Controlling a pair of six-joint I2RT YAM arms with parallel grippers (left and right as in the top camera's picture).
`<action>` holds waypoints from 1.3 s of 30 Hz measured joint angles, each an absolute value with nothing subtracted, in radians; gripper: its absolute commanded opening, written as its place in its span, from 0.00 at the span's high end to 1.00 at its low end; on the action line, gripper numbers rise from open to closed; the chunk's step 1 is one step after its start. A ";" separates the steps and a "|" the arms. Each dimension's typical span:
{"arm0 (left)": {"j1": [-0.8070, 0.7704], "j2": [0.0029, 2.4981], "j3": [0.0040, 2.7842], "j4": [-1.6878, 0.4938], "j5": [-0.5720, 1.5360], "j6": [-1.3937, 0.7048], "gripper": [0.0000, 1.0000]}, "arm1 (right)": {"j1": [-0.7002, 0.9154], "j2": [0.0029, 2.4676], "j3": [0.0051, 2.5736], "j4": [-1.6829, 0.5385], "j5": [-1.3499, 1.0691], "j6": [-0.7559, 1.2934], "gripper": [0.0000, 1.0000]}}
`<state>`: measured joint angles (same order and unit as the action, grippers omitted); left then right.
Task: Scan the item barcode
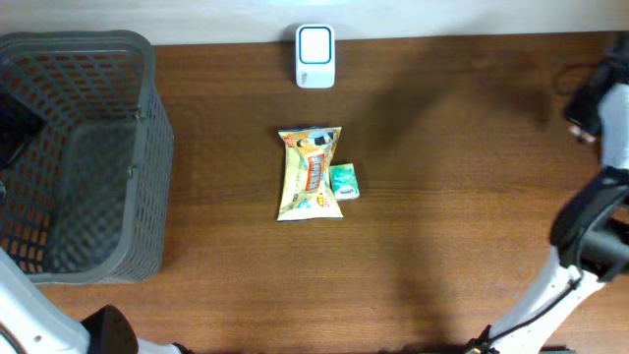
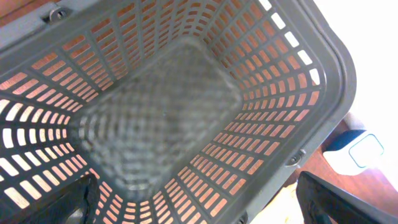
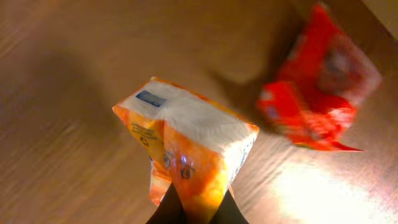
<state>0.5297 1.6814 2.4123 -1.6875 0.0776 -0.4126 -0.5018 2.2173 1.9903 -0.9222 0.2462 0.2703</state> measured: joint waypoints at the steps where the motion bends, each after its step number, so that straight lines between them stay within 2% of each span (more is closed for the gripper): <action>1: 0.530 1.681 2.412 -1.687 0.077 -0.413 0.01 | -0.546 2.217 1.990 -0.927 0.216 0.277 0.78; 2: 0.530 1.681 2.412 -1.687 0.078 -0.413 0.01 | -0.581 2.218 1.990 -0.926 0.195 0.284 0.56; 3: 0.530 1.681 2.412 -1.687 0.078 -0.413 0.01 | -0.606 2.221 1.990 -0.922 0.181 0.286 0.40; 6: 0.530 1.681 2.412 -1.687 0.077 -0.413 0.01 | -0.637 2.231 1.990 -0.916 0.163 0.288 0.37; 7: 0.530 1.681 2.412 -1.687 0.078 -0.413 0.01 | -0.641 2.239 1.990 -0.913 0.149 0.278 0.32; 8: 0.530 1.681 2.412 -1.687 0.077 -0.413 0.01 | -0.640 2.247 1.990 -0.911 0.115 0.257 0.01; 12: 0.530 1.681 2.412 -1.687 0.078 -0.413 0.01 | -0.612 2.262 1.990 -0.933 0.023 0.224 0.01; 16: 0.530 1.681 2.412 -1.687 0.078 -0.413 0.01 | -0.553 2.262 1.990 -1.000 -0.265 0.176 0.01; 18: 0.530 1.681 2.412 -1.687 0.078 -0.413 0.01 | -0.469 2.262 1.990 -1.034 -0.454 0.153 0.01; 22: 0.530 1.681 2.412 -1.687 0.077 -0.413 0.01 | -0.220 2.262 1.990 -1.193 -0.601 0.088 0.00; 25: 0.530 1.681 2.412 -1.688 0.078 -0.413 0.01 | -0.051 2.262 1.990 -1.316 -0.590 -0.009 0.10; 28: 0.530 1.681 2.412 -1.687 0.078 -0.413 0.01 | 0.133 2.262 1.985 -1.338 -0.575 -0.049 0.11; 29: 0.530 1.681 2.412 -1.687 0.078 -0.413 0.01 | 0.181 2.262 1.983 -1.327 -0.569 -0.049 0.18; 32: 0.530 1.681 2.412 -1.687 0.078 -0.413 0.01 | 0.321 2.262 1.982 -1.290 -0.479 0.029 0.19; 37: 0.530 1.681 2.412 -1.687 0.078 -0.413 0.01 | 0.437 2.262 1.977 -1.206 -0.381 0.159 0.38; 38: 0.530 1.681 2.412 -1.687 0.078 -0.413 0.01 | 0.451 2.262 1.971 -1.183 -0.377 0.181 0.44; 39: 0.530 1.681 2.412 -1.688 0.078 -0.413 0.01 | 0.470 2.262 1.948 -1.138 -0.369 0.227 0.45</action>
<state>0.5297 1.6814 2.4123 -1.6878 0.0776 -0.4126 0.4702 2.2623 1.9480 -1.1378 -0.3695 0.2268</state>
